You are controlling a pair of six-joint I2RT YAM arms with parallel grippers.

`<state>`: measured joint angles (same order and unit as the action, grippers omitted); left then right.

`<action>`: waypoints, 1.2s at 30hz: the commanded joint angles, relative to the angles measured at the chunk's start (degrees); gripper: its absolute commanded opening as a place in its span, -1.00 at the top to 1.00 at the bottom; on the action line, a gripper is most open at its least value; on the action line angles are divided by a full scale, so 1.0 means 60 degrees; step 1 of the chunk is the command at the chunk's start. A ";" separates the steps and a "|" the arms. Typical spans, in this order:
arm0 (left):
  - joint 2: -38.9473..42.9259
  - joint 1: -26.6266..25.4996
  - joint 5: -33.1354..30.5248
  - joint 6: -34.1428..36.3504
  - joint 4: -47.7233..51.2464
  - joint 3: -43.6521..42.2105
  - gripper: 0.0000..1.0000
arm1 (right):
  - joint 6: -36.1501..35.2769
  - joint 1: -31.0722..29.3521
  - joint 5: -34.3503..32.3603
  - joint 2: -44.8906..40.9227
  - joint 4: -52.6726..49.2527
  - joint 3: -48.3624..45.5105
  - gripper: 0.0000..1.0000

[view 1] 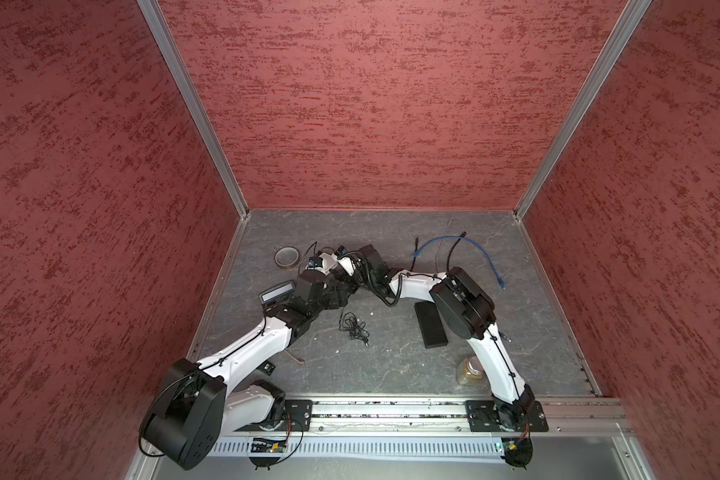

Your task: Insert the plug into the switch port

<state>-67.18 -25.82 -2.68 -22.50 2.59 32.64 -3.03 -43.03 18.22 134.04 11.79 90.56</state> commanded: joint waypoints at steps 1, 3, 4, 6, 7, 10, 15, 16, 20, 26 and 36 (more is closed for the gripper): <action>0.0221 -0.0016 0.0138 -0.0128 -0.0022 -0.0119 -0.73 | 0.0451 -0.0051 0.0016 0.0384 0.0118 0.0383 0.79; 0.0273 -0.0024 0.0150 -0.0143 -0.0007 -0.0146 -0.73 | 0.0542 -0.0030 -0.0004 0.0498 0.0126 0.0502 0.72; 0.0301 -0.0018 0.0170 -0.0146 -0.0006 -0.0152 -0.73 | 0.0568 -0.0036 -0.0024 0.0541 0.0155 0.0528 0.65; 0.0323 -0.0018 0.0183 -0.0161 0.0031 -0.0173 -0.73 | 0.0620 -0.0029 -0.0076 0.0530 0.0173 0.0537 0.50; 0.0341 -0.0037 0.0182 -0.0162 0.0050 -0.0182 -0.73 | 0.0640 -0.0024 -0.0107 0.0498 0.0166 0.0536 0.43; 0.0371 -0.0047 0.0190 -0.0192 0.0064 -0.0204 -0.73 | 0.0643 0.0001 -0.0211 0.0353 0.0199 0.0478 0.31; 0.0399 -0.0072 0.0219 -0.0230 0.0136 -0.0218 -0.73 | 0.0687 0.0109 -0.0192 -0.0010 0.0379 0.0256 0.11; 0.0422 -0.0087 0.0219 -0.0241 0.0159 -0.0228 -0.73 | 0.0714 0.0140 -0.0189 -0.0127 0.0443 0.0180 0.07; 0.0585 -0.0167 0.0182 -0.0285 0.0299 -0.0245 -0.73 | 0.0807 0.0282 -0.0002 -0.0678 0.0603 -0.0107 -0.04; 0.0974 -0.0293 0.0001 -0.0417 0.0678 -0.0247 -0.73 | 0.1568 0.0449 -0.0081 -0.1646 0.1153 -0.0961 -0.06; 0.1192 -0.1020 -0.0638 -0.1158 0.2109 -0.0049 -0.73 | 0.2211 0.0682 -0.2088 -0.4054 0.1393 -0.3694 -0.02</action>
<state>-60.51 -30.50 -4.16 -26.79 10.59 31.70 8.38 -39.22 11.81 113.93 19.05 71.94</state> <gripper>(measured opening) 0.863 0.514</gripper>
